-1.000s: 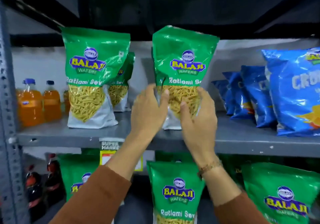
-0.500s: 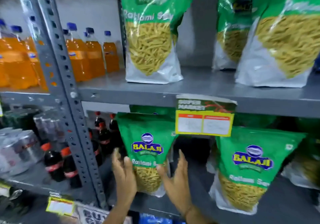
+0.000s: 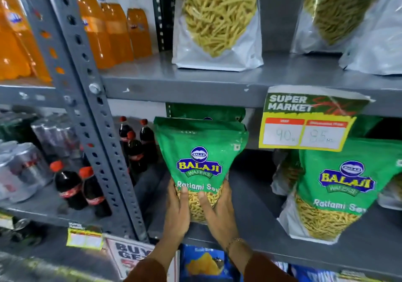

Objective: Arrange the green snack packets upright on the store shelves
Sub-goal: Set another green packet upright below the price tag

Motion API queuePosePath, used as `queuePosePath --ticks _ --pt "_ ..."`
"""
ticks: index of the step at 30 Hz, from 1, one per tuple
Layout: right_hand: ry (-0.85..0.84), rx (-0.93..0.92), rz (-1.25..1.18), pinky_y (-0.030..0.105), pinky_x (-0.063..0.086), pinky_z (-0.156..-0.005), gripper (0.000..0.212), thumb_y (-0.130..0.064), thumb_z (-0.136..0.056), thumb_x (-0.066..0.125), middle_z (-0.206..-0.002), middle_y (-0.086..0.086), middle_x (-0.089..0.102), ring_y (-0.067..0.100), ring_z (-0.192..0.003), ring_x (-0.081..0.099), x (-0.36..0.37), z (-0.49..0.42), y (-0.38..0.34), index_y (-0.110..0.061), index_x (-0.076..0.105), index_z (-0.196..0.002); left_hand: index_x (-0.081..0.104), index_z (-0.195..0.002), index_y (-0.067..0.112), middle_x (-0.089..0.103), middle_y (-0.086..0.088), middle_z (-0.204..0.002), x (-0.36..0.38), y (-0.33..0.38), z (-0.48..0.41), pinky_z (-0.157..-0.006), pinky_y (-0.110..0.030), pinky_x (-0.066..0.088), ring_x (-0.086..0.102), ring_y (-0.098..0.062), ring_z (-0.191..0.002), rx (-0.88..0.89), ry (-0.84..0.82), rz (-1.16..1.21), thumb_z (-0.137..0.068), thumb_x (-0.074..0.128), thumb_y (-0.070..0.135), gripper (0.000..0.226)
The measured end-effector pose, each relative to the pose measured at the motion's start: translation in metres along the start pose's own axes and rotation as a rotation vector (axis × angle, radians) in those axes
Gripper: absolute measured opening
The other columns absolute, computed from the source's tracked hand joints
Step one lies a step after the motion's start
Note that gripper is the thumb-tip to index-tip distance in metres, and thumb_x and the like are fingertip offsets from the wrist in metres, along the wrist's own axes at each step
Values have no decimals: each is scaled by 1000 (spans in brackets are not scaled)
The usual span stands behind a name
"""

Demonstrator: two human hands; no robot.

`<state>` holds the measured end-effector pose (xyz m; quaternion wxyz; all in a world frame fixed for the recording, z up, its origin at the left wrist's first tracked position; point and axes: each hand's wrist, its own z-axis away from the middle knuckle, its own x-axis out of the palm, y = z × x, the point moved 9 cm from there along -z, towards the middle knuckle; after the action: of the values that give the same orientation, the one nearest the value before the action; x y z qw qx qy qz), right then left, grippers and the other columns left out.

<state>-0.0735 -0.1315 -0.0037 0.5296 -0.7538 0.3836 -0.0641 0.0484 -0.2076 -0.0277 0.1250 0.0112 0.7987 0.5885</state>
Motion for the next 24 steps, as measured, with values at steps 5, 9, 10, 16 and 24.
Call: queuePosePath --ticks 5,9,10,16,24 --pt "-45 8 18 40 35 -107 73 -67 -77 52 -141 -11 34 4 -131 32 -5 3 -1 -45 15 -136 20 -139 37 41 -5 -143 -3 4 3 -106 -46 33 40 -26 -129 42 72 -50 -81 20 71 68" --pt "113 -123 342 51 -4 -116 81 -68 -88 26 -156 4 -2 21 -144 -9 -45 25 0 -21 -6 -145 17 -143 14 9 -5 -154 -7 43 34 -117 -37 4 6 -31 -142 391 301 -208 -96 20 51 60" --pt "167 -195 410 52 -6 -115 77 -60 -92 27 -156 8 -2 28 -144 -7 -62 34 -1 -15 -5 -145 15 -144 15 3 -3 -156 3 56 47 -117 -40 1 3 -33 -142 511 286 -223 -97 22 46 56" --pt "495 -337 607 47 -11 -115 76 -54 -93 31 -157 5 -13 31 -143 -10 -192 69 13 -13 -6 -145 15 -143 27 5 3 -157 108 94 101 -115 -46 8 9 -27 -143 794 -79 -165 -96 27 42 51" --pt "226 146 -136 6 25 -103 93 -78 -72 45 -155 3 14 11 -140 20 -272 29 106 -36 -6 -138 30 -122 46 38 27 -129 230 78 94 -92 -1 29 40 2 -123 85 -270 174 -85 30 56 38"
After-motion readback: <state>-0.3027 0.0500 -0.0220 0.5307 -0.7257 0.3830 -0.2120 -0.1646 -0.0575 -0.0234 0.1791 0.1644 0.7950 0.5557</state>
